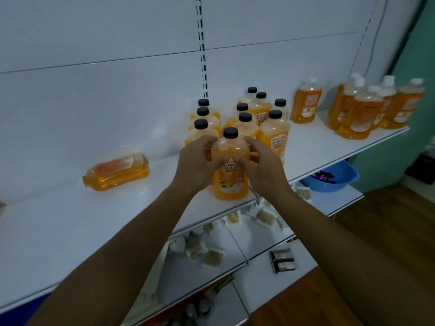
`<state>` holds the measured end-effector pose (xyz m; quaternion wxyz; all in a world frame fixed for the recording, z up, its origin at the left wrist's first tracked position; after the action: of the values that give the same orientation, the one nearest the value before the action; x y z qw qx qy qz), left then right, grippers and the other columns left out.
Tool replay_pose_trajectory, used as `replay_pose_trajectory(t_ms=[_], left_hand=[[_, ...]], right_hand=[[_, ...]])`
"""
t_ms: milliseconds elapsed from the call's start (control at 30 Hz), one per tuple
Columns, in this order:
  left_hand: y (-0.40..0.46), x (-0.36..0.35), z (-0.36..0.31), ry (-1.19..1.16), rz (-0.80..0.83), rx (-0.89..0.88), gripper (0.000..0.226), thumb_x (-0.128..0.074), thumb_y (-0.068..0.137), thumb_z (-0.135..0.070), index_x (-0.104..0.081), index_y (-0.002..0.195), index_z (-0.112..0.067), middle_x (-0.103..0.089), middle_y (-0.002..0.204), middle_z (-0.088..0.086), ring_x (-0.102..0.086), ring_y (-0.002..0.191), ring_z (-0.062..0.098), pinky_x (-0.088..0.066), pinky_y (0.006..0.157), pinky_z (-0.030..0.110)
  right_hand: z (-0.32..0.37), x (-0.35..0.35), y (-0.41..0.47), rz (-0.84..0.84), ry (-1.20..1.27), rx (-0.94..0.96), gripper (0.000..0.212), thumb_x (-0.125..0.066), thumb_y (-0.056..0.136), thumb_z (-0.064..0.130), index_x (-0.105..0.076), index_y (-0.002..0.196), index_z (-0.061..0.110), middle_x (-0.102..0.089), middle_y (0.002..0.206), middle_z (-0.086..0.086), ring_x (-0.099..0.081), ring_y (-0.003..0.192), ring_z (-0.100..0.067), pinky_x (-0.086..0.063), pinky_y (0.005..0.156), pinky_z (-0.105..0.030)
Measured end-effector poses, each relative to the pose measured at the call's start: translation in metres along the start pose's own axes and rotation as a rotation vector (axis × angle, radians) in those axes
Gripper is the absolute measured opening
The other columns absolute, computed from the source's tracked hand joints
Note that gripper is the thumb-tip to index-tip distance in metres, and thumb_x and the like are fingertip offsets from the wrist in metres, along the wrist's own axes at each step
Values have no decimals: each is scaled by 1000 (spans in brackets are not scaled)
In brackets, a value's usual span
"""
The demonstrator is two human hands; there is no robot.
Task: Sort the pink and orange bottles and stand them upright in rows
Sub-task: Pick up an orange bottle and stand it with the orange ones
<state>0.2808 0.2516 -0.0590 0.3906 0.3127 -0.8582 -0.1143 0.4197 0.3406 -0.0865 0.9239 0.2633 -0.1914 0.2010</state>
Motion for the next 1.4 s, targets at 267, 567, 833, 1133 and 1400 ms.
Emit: replay_pose_trajectory(t_ms=[267, 567, 833, 1133, 1400], left_hand=[[-7, -2, 3, 128, -34, -59, 61, -76, 80, -36, -53, 133, -13, -59, 126, 7, -57, 110, 20, -48, 95, 35], [-26, 14, 19, 230, -13, 42, 58, -58, 87, -58, -52, 131, -21, -60, 125, 4, -57, 111, 22, -49, 92, 44], [-66, 48, 34, 362, -13, 148, 69, -50, 88, -63, -45, 140, -18, -50, 143, 3, -47, 131, 21, -41, 105, 44], [-116, 144, 88, 535, -14, 207, 64, -43, 91, -64, -42, 143, -27, -44, 149, -7, -42, 135, 20, -34, 107, 42], [-157, 232, 184, 463, -22, 400, 70, -45, 89, -65, -38, 146, -25, -38, 153, -3, -35, 140, 21, -29, 115, 45]], right_hand=[[-9, -10, -15, 44, 56, 3, 47, -68, 88, 29, -45, 129, 22, -56, 114, 6, -54, 95, 0, -42, 74, -6], [-24, -29, -66, 144, -53, -27, 57, -59, 89, 36, -36, 137, 14, -45, 132, -6, -46, 119, -20, -42, 87, -30], [-13, -44, -104, 220, -250, -72, 82, -56, 90, 49, -14, 152, 17, -14, 159, -6, -17, 145, -27, -30, 113, -50], [56, -122, -123, 379, -434, 3, 78, -43, 94, 58, -9, 154, 22, -3, 162, -4, -13, 148, -27, -20, 116, -42], [110, -212, -106, 400, -449, 12, 77, -49, 93, 55, -16, 152, 19, -11, 161, -7, -24, 144, -30, -29, 111, -45]])
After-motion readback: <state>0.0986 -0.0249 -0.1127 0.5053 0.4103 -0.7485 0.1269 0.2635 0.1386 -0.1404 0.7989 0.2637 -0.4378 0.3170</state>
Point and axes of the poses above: each hand's wrist, its own y-axis towards the middle knuckle, its own x-axis out of the back of the hand, z = x × y, the point moved 6 cm from there along y, towards the middle knuckle
